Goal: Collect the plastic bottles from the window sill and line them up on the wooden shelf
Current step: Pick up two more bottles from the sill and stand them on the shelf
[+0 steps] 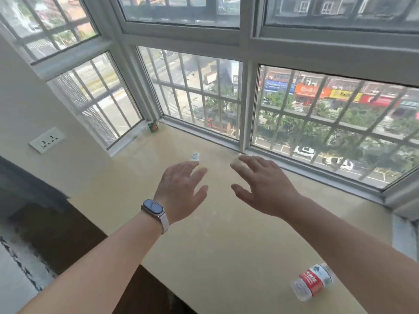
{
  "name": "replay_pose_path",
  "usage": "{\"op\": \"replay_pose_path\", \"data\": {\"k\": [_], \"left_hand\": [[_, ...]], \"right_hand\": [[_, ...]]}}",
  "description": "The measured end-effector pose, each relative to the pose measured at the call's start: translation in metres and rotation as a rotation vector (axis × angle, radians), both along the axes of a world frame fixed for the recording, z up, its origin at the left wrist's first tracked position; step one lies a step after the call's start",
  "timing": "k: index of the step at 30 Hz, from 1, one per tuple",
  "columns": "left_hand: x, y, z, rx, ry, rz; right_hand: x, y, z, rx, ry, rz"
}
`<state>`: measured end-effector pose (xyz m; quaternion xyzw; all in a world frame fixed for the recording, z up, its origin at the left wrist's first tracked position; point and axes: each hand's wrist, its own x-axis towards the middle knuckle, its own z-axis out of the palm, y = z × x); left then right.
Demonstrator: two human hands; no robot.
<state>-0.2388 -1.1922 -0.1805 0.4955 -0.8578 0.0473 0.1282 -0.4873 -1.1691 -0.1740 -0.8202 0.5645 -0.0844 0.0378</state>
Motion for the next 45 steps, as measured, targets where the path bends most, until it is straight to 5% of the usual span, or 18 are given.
{"op": "replay_pose_path", "data": {"k": [25, 45], "left_hand": [[0.075, -0.243, -0.083, 0.240, 0.045, -0.441], [0.040, -0.369, -0.291, 0.507, -0.257, -0.215]], "right_hand": [[0.099, -0.130, -0.048, 0.238, 0.122, -0.554], [-0.015, -0.256, -0.252, 0.328, 0.114, -0.615]]}}
